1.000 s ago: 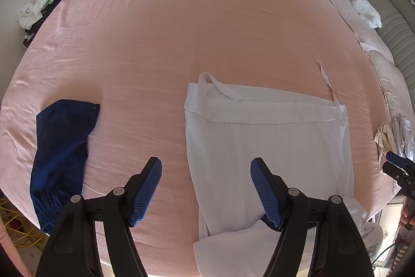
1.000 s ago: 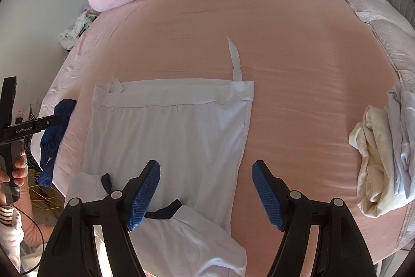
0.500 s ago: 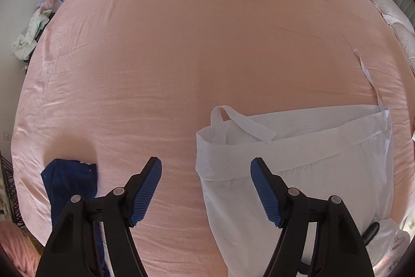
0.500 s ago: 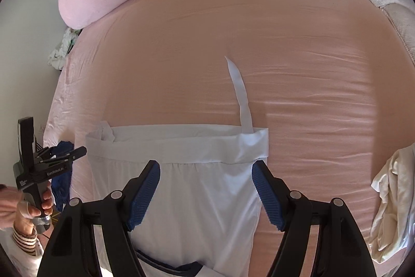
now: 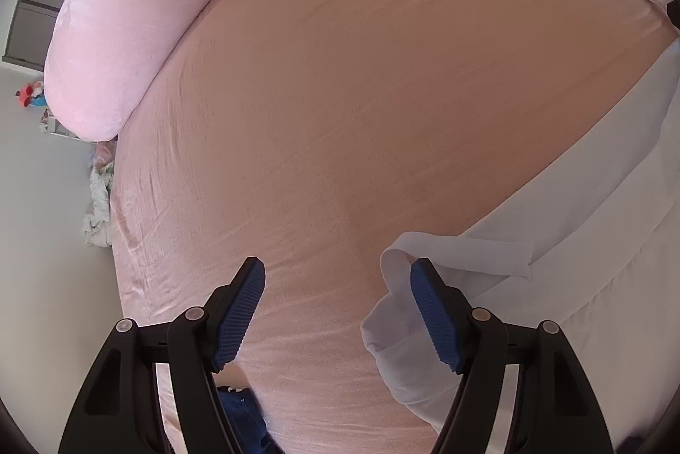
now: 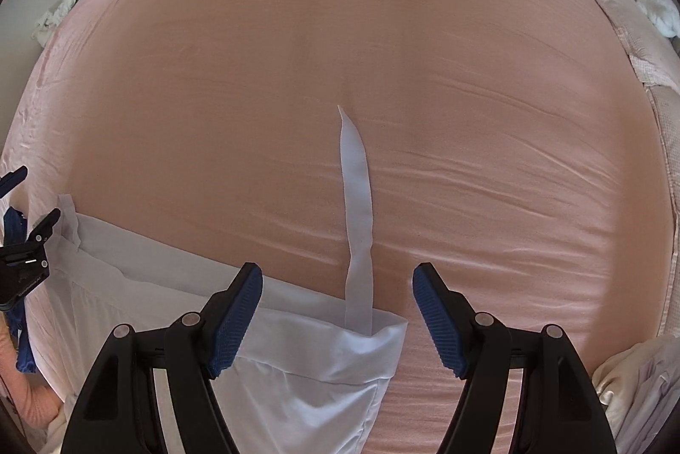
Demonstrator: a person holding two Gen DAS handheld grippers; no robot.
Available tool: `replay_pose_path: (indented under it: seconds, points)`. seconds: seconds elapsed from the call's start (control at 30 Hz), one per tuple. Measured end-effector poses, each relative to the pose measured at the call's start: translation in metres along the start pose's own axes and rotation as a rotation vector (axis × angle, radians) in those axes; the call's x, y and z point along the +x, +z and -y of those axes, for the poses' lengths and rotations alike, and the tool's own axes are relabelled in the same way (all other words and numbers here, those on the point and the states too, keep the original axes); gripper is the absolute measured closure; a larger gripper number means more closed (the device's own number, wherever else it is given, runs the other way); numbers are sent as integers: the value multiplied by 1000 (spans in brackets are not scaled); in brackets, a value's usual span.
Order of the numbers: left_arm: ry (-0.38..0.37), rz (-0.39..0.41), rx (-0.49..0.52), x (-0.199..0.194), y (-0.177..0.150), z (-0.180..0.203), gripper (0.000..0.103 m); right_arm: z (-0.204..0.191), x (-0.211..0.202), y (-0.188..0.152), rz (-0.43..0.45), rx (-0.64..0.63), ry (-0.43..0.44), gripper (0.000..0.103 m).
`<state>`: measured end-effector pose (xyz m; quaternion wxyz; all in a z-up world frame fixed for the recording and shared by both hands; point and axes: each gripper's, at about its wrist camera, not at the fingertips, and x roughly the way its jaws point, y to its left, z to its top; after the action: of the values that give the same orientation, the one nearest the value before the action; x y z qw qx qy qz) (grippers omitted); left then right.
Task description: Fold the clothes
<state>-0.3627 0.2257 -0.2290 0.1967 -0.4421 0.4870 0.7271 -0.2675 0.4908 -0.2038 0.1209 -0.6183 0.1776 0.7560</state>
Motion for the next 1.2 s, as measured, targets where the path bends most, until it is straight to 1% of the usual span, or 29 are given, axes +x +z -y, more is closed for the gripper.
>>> replay_pose_path:
  seconds: [0.07, 0.13, 0.2, 0.3, 0.43, 0.57, 0.67, 0.73, 0.83, 0.93, 1.03, 1.07, 1.1, 1.13, 1.17, 1.2]
  points:
    - [2, -1, 16, 4, 2, 0, 33, -4, 8, 4, -17, -17, -17, 30]
    - [-5, 5, 62, 4, 0, 4, 33, -7, 17, 7, -34, -34, -34, 30]
    - [-39, 7, 97, 4, -1, 6, 33, -10, 24, 10, -49, -49, -48, 30]
    - [-76, 6, 115, 5, -2, 4, 33, -11, 29, 10, -51, -45, -35, 30]
    - [-107, -30, 104, 14, 1, -2, 33, -12, 36, 9, -54, -39, -21, 30]
    - [-114, -38, 74, 21, 10, -4, 33, -13, 44, 13, -47, -27, -44, 30]
    - [-85, -34, 70, 25, 19, -1, 32, -16, 47, 20, -34, -18, -63, 30]
    - [-57, -27, 64, 26, 26, 3, 32, -18, 49, 25, -34, -12, -77, 27]
    - [-21, -36, 46, 27, 34, 8, 30, -23, 52, 34, -29, 1, -116, 25]
    - [-5, -30, 39, 26, 34, 11, 30, -30, 55, 40, -16, 3, -142, 23]
    - [-12, -21, -7, 26, 32, 10, 30, -26, 53, 38, 1, 26, -118, 23]
    - [-28, -22, -35, 26, 33, 8, 31, -23, 52, 37, 4, 36, -107, 24]
    - [-52, -24, -65, 25, 34, 7, 36, -21, 51, 36, 8, 47, -95, 24]
    - [-83, -26, -93, 25, 35, 5, 41, -19, 50, 36, 11, 57, -84, 27]
    - [-129, -26, -120, 25, 34, 1, 54, -16, 48, 35, 15, 68, -73, 30]
    - [-169, -28, -145, 25, 32, -1, 68, -14, 47, 34, 19, 78, -62, 36]
